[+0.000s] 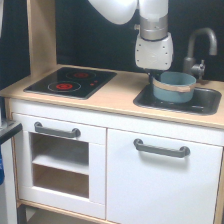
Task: Place the pot in the sink
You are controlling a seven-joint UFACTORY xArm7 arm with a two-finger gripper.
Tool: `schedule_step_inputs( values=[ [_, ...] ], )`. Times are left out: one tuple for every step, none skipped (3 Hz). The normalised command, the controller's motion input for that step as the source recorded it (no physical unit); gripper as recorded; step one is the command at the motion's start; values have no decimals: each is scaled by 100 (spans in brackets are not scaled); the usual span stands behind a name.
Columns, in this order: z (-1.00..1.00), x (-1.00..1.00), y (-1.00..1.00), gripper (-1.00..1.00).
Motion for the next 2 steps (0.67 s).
schedule_step_inputs(
  values=[
    [-9,-2,-9,90],
    [31,-8,-11,99]
  ],
)
